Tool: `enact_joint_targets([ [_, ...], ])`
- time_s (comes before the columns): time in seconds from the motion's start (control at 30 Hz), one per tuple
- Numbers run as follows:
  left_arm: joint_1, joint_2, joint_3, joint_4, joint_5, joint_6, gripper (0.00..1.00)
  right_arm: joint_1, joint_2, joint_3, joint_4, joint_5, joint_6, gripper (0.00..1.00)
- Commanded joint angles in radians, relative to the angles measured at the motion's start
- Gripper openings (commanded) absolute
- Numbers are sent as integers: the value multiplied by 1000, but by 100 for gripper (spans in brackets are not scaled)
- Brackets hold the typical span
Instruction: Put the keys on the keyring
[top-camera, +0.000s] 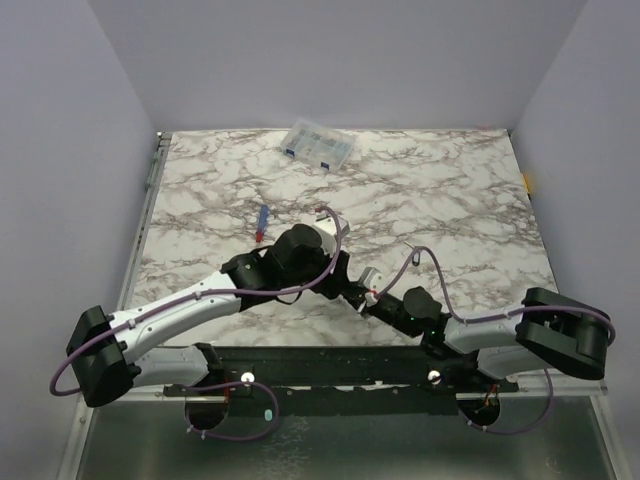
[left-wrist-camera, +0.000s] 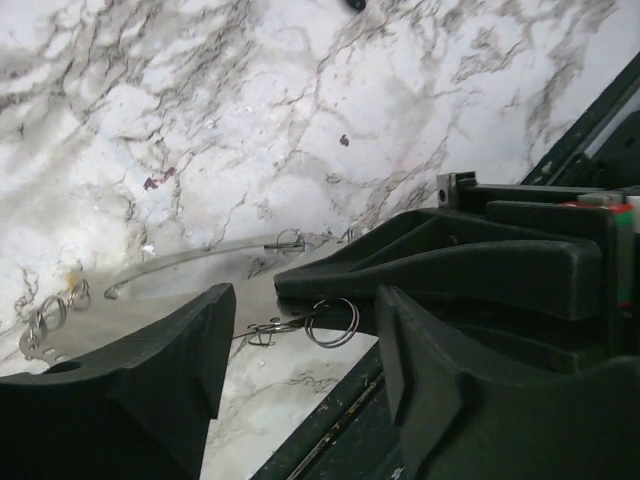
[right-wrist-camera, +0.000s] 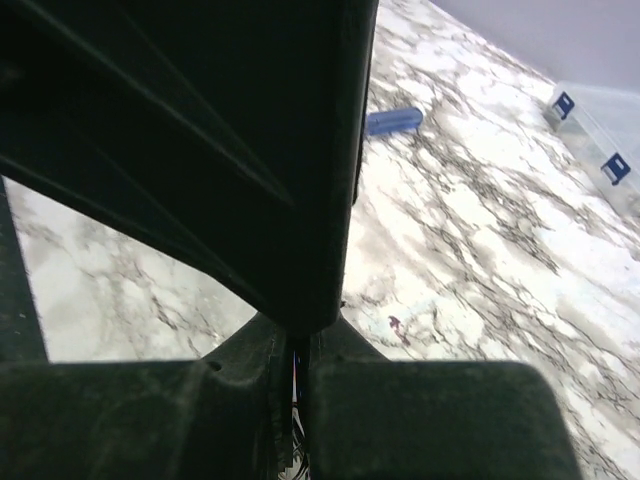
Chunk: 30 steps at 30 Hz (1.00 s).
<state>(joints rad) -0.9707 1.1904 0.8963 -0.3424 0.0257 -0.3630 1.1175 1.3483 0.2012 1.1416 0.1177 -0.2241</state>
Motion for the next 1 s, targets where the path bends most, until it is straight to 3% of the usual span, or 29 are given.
enact_joint_targets([
  [0.0,-13,-105,53,0,25,61,67,8,-101,8,-53,-61,82,1],
  [0.1,-13,-182,43,8,15,126,67,8,-171,32,-168,-75,134,1],
  [0.23,-18,-300,-2,64,97,220,56,8,-261,128,-450,-108,264,1],
  [0.33,-34,-366,-49,111,135,282,54,8,-309,172,-593,-180,329,1],
  [0.5,-68,-391,-84,134,202,354,55,8,-373,270,-797,-174,423,0],
  [0.7,-92,-399,-108,154,251,434,53,8,-413,318,-874,-240,455,1],
  [0.97,-96,-441,-139,158,323,479,42,8,-453,356,-905,-284,487,1],
])
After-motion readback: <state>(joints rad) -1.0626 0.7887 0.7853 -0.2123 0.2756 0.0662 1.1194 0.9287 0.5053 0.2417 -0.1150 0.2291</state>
